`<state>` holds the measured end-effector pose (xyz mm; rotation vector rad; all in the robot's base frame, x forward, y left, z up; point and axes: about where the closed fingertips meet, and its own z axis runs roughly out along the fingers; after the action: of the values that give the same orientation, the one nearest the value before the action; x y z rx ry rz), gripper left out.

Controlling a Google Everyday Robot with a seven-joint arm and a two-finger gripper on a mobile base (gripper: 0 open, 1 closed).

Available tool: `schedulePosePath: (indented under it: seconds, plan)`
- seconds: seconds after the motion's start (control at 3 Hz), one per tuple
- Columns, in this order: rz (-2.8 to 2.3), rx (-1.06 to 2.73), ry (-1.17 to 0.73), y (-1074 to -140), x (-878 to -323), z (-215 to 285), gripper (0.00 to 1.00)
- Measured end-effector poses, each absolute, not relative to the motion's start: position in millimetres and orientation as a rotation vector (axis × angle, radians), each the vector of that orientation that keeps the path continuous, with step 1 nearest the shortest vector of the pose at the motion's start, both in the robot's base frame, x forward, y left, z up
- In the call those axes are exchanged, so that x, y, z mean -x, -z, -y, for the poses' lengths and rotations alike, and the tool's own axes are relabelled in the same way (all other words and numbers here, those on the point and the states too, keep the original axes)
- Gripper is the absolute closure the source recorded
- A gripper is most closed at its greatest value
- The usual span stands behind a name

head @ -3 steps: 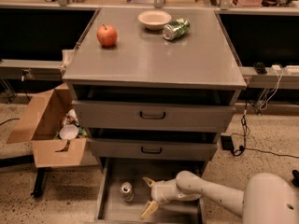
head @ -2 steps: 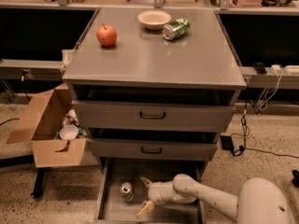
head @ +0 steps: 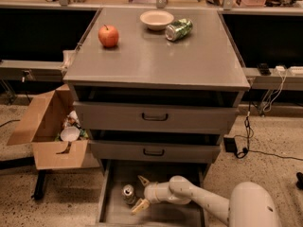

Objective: Pick 7up can from bottom drawer and place on counter

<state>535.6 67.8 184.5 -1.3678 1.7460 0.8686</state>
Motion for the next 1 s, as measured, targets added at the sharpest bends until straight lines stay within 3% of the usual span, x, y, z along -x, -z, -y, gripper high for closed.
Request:
schedulePosePath:
  seconds: [0.33, 1.0]
  plan:
    - [-1.748, 1.343, -0.879, -176, -548, -80, 0.0]
    - [-1.736, 1.325, -0.905, -166, -558, -97, 0.42]
